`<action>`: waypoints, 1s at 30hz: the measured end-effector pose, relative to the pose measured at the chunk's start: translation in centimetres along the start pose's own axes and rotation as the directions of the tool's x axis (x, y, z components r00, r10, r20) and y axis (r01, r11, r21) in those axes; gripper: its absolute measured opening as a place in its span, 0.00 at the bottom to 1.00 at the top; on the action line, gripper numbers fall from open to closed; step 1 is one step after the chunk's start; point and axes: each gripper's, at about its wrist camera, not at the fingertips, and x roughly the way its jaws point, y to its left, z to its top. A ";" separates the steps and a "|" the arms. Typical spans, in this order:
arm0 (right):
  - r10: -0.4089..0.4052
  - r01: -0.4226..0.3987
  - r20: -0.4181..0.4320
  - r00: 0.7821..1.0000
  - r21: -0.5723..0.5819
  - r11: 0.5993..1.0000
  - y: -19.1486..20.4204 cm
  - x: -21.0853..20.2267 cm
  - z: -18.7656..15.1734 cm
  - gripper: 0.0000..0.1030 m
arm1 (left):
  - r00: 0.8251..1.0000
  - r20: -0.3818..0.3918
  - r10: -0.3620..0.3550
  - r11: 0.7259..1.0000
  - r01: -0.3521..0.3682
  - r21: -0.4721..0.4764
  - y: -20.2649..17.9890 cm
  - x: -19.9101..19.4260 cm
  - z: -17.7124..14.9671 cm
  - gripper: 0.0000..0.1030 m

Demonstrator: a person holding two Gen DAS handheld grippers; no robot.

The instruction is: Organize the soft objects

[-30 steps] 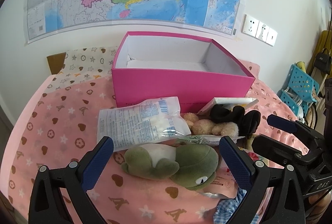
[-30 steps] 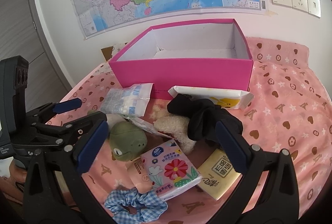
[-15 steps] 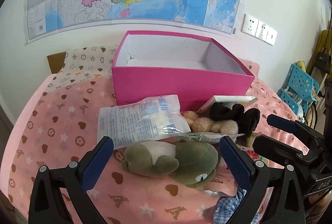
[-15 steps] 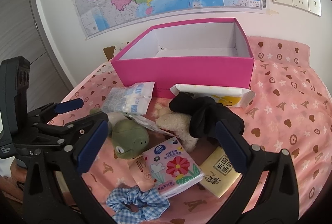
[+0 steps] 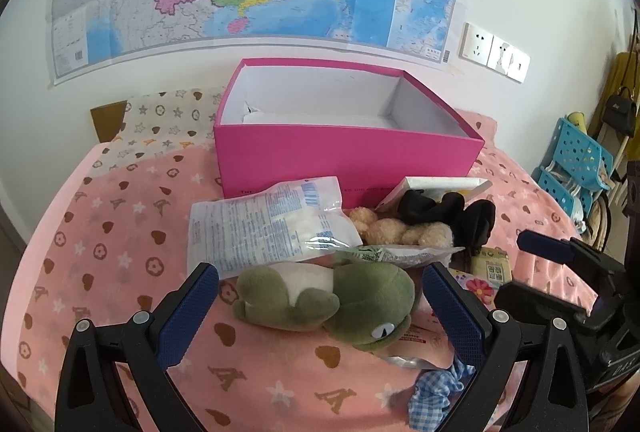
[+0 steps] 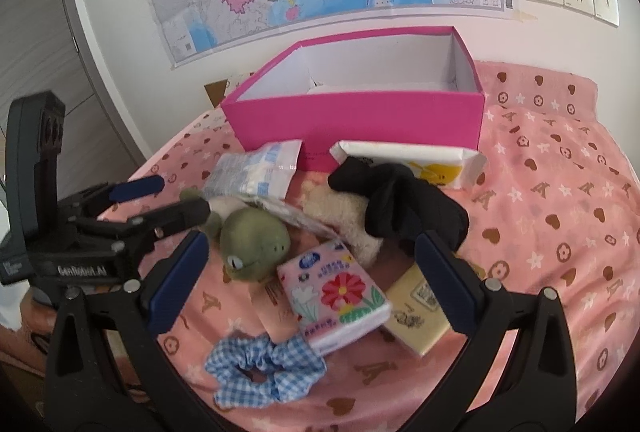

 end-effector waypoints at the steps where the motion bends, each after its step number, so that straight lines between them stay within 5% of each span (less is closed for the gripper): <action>1: 0.002 -0.002 -0.007 1.000 0.001 1.000 -0.2 -0.1 -0.2 1.00 | 1.000 -0.002 -0.001 1.000 0.001 0.002 -0.1 0.0 0.0 1.00; 15: 0.036 -0.031 -0.095 0.995 0.052 0.998 -1.3 0.1 -3.1 0.89 | 0.986 -0.095 -0.137 0.990 0.140 0.034 0.1 0.0 -3.0 1.00; 24: 0.072 -0.073 -0.029 0.997 -0.058 0.996 1.0 0.6 1.4 0.79 | 0.995 -0.073 -0.073 0.997 0.071 -0.037 4.3 0.9 -1.7 1.00; 30: 0.136 -0.144 -0.090 0.987 -0.093 0.985 1.9 4.8 5.3 0.69 | 0.992 -0.099 -0.075 0.993 0.065 -0.098 8.4 3.3 0.4 0.99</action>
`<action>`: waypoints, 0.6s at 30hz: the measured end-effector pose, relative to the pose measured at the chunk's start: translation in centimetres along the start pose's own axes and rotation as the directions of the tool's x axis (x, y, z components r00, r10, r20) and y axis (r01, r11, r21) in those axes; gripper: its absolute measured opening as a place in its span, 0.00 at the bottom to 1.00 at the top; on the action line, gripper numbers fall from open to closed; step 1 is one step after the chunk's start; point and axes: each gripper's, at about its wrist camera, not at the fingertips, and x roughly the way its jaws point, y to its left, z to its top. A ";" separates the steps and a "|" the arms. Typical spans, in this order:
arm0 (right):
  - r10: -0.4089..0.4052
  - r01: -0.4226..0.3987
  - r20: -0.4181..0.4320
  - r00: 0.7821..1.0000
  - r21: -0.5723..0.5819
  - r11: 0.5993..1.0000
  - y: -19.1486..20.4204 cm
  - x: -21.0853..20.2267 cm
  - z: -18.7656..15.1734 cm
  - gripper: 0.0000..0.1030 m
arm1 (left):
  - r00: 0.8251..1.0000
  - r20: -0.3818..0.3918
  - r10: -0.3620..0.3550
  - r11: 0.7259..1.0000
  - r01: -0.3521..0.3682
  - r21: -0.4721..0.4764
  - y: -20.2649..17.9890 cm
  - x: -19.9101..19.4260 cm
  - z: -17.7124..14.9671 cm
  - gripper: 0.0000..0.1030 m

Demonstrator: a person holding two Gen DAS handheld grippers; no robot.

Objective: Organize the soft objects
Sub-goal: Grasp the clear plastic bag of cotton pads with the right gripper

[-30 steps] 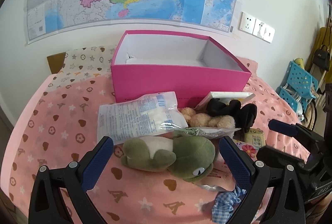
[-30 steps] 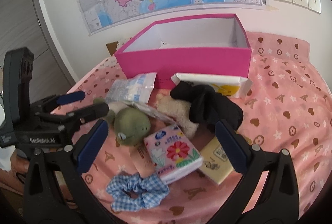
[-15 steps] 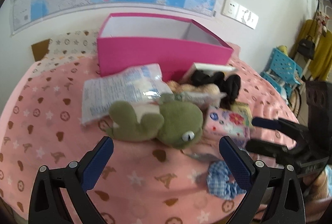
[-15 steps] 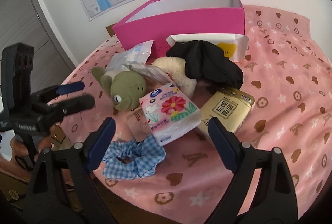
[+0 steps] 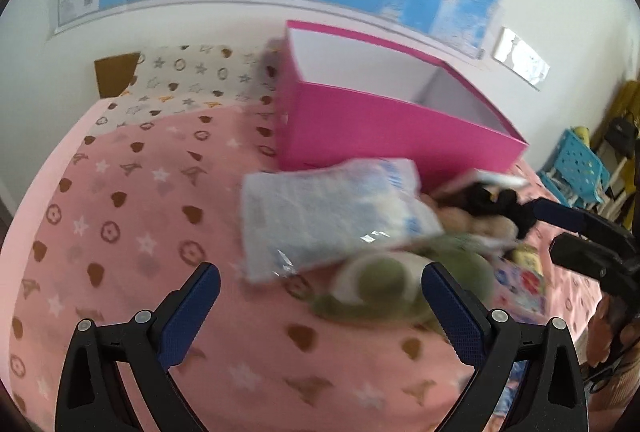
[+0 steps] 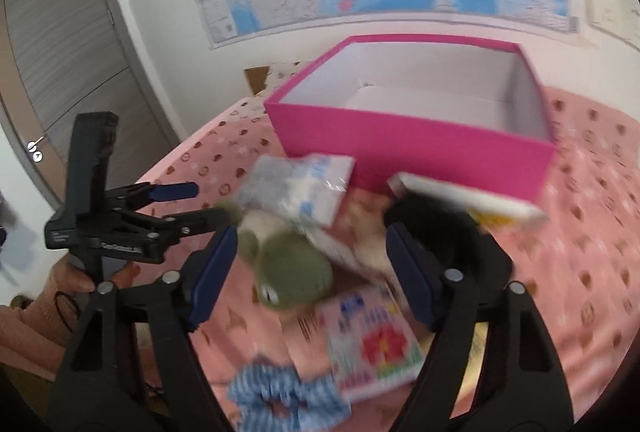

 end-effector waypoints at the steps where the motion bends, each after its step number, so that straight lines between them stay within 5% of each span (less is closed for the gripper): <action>1: 0.015 -0.015 -0.028 1.000 0.000 1.000 0.0 1.1 0.7 0.69 | 1.000 -0.009 -0.018 1.000 0.018 -0.012 0.6 0.4 0.4 0.99; 11: 0.039 -0.012 -0.234 0.972 0.118 0.993 -2.4 9.5 2.9 0.66 | 0.973 -0.114 -0.202 0.979 0.195 -0.067 3.3 4.1 2.8 0.99; 17: 0.075 -0.050 -0.245 0.967 0.106 0.993 -2.1 10.6 3.1 0.66 | 0.930 -0.175 -0.323 0.945 0.309 -0.105 4.0 5.9 3.0 0.99; 18: 0.084 -0.062 -0.243 0.966 0.099 0.993 -2.0 10.6 3.1 0.59 | 0.923 -0.182 -0.339 0.940 0.324 -0.106 4.0 6.2 3.1 0.99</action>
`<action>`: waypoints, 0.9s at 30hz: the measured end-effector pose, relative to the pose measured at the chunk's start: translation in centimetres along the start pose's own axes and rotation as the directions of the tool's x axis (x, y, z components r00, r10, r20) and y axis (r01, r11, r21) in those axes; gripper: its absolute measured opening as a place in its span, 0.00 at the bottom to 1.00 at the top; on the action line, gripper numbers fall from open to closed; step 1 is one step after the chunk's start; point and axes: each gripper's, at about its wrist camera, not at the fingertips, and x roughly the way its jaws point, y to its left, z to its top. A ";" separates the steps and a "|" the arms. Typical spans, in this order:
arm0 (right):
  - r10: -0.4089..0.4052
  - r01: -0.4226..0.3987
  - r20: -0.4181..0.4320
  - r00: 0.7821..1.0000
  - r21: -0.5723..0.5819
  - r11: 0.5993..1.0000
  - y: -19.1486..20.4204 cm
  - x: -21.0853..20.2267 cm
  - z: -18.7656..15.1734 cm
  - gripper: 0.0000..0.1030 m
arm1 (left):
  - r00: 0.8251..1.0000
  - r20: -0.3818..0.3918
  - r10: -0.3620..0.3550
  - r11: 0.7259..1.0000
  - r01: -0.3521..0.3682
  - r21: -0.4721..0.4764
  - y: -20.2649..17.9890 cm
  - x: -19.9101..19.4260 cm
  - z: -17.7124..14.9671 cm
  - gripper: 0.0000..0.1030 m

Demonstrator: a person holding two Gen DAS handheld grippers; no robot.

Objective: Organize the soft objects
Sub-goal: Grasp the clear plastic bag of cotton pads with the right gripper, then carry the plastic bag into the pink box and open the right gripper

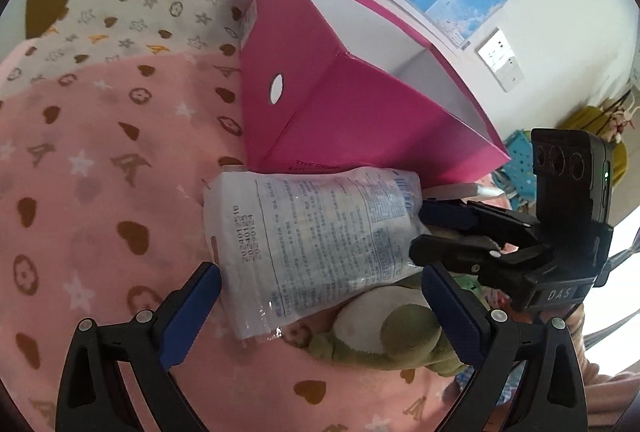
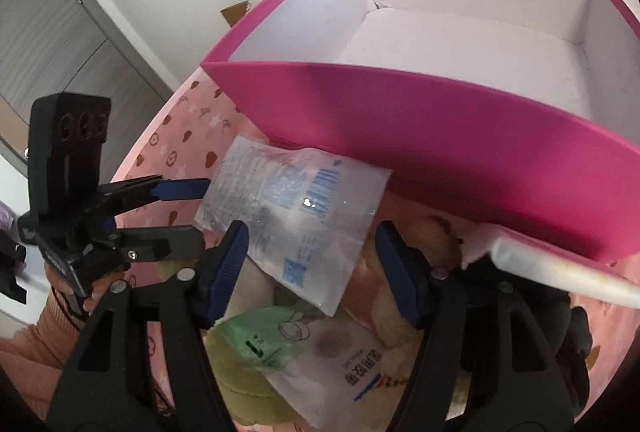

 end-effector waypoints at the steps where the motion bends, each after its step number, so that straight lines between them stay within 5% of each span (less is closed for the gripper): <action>1: -0.006 0.006 -0.001 1.000 -0.001 1.000 0.3 0.1 -0.1 0.53 | 1.000 -0.006 -0.005 1.000 0.005 0.003 0.0 0.2 0.1 0.99; 2: -0.022 0.022 0.000 1.000 -0.003 1.000 0.3 0.1 -0.2 0.44 | 1.000 -0.007 0.006 1.000 -0.005 0.009 -0.1 0.3 0.1 0.99; 6: -0.013 0.013 0.032 0.999 0.002 1.000 0.0 -0.7 -0.6 0.39 | 1.000 0.005 0.007 0.999 -0.007 0.033 -0.8 0.2 0.0 0.96; 17: 0.006 -0.003 0.129 0.992 -0.022 1.000 1.1 -6.2 -0.7 0.39 | 0.996 0.093 -0.016 0.997 0.009 0.074 -4.5 -4.3 -0.2 0.92; 27: 0.000 0.021 0.259 0.966 -0.076 0.997 1.8 -12.5 2.5 0.39 | 0.980 0.201 0.001 0.980 -0.041 0.195 -10.4 -8.1 4.0 0.92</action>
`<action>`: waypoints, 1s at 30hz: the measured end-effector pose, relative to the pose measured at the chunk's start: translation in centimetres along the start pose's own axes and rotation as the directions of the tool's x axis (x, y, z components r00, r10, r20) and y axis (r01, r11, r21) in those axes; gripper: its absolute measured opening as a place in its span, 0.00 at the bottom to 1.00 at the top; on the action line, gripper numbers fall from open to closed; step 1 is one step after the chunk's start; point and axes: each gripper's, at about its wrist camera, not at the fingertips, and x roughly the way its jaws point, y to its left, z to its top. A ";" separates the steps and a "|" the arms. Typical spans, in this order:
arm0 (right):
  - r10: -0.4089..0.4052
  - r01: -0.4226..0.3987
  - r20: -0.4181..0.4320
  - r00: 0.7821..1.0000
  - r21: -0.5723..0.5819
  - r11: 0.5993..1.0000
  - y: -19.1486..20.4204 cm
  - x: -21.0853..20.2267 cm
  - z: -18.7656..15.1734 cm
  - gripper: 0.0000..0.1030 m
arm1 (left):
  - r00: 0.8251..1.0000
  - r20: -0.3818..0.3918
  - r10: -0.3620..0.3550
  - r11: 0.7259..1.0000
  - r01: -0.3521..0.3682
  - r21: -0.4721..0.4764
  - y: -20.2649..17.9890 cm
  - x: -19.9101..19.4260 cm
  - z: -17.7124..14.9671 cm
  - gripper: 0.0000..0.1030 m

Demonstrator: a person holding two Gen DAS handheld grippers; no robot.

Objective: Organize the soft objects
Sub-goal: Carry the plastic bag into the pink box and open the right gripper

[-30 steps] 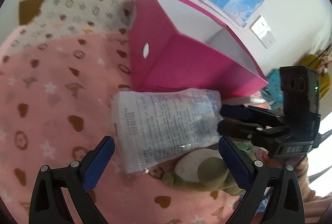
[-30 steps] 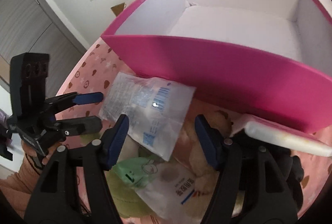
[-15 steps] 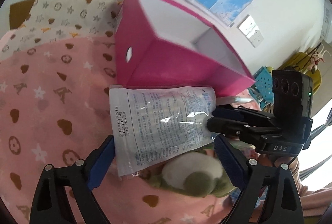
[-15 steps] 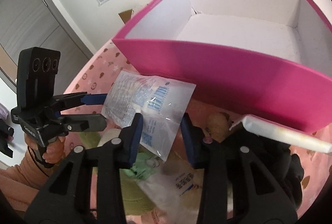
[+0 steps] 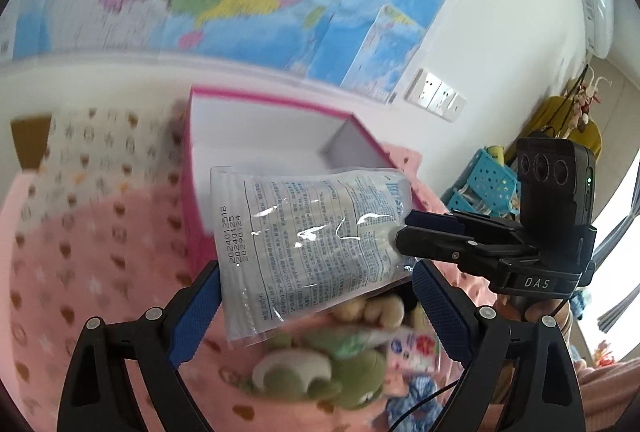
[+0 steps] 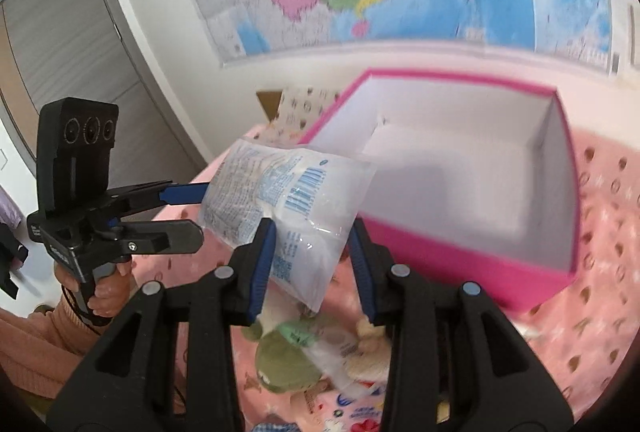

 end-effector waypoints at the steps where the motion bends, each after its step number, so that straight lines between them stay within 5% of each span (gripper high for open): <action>1: -0.002 0.002 0.007 1.000 0.004 1.000 -0.2 -0.1 0.5 0.39 | 1.000 0.002 0.008 1.000 -0.008 0.008 -0.2 0.2 0.6 0.92; 10: -0.011 0.012 -0.023 1.000 0.083 0.996 -4.4 2.2 3.2 0.39 | 0.996 -0.034 0.077 0.997 -0.076 0.030 0.0 4.2 4.7 0.92; 19: -0.010 0.028 -0.117 0.993 0.149 0.988 -7.9 6.0 2.8 0.39 | 0.985 -0.124 0.120 0.992 -0.122 -0.012 1.9 8.5 4.7 0.92; 30: -0.042 0.092 -0.253 0.966 0.188 0.978 -10.1 10.7 1.7 0.40 | 0.966 -0.134 0.221 0.973 -0.227 -0.035 2.5 9.3 4.8 0.92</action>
